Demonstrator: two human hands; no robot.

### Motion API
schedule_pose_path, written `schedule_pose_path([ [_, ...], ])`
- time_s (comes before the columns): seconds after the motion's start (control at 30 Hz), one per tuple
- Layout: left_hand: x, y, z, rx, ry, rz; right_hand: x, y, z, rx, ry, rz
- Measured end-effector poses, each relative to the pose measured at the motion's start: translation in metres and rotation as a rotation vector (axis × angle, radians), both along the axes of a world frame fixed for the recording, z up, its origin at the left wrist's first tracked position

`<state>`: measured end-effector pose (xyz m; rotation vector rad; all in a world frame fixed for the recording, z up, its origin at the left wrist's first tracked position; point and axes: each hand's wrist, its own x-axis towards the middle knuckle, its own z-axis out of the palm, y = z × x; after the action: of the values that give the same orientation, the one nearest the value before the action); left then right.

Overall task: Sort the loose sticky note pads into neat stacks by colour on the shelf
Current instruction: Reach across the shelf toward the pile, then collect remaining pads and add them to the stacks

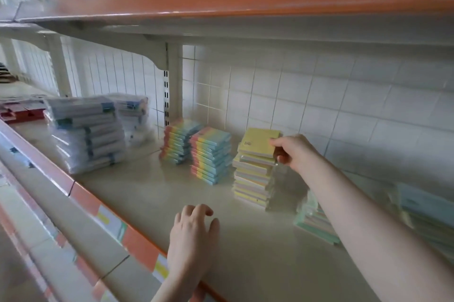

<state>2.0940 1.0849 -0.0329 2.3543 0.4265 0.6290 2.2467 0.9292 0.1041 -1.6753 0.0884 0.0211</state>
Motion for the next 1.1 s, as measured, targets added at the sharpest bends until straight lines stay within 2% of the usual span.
schedule_pose_path([
  [0.2, 0.001, 0.001, 0.0, -0.013, 0.017, -0.039, 0.01, -0.006, -0.011, -0.357, -0.091, -0.093],
  [0.33, 0.002, 0.002, 0.002, -0.014, 0.034, -0.046, 0.002, -0.007, -0.012, -0.528, -0.264, -0.18],
  [0.47, 0.001, 0.002, 0.003, -0.02, 0.047, -0.042, -0.029, -0.021, -0.005, -0.687, -0.425, -0.243],
  [0.67, 0.0, 0.001, 0.004, 0.023, 0.046, -0.028, -0.086, -0.086, -0.017, -1.042, -0.639, -0.351],
  [0.83, -0.014, -0.039, 0.013, 0.067, -0.031, -0.022, -0.14, -0.163, -0.036, -1.216, -0.661, -0.475],
  [0.9, -0.026, -0.072, 0.02, 0.112, -0.103, -0.086, -0.165, -0.2, -0.045, -1.258, -0.674, -0.537],
  [1.1, -0.066, -0.193, 0.039, 0.247, -0.269, -0.28, -0.259, -0.329, -0.062, -1.388, -0.546, -0.681],
])
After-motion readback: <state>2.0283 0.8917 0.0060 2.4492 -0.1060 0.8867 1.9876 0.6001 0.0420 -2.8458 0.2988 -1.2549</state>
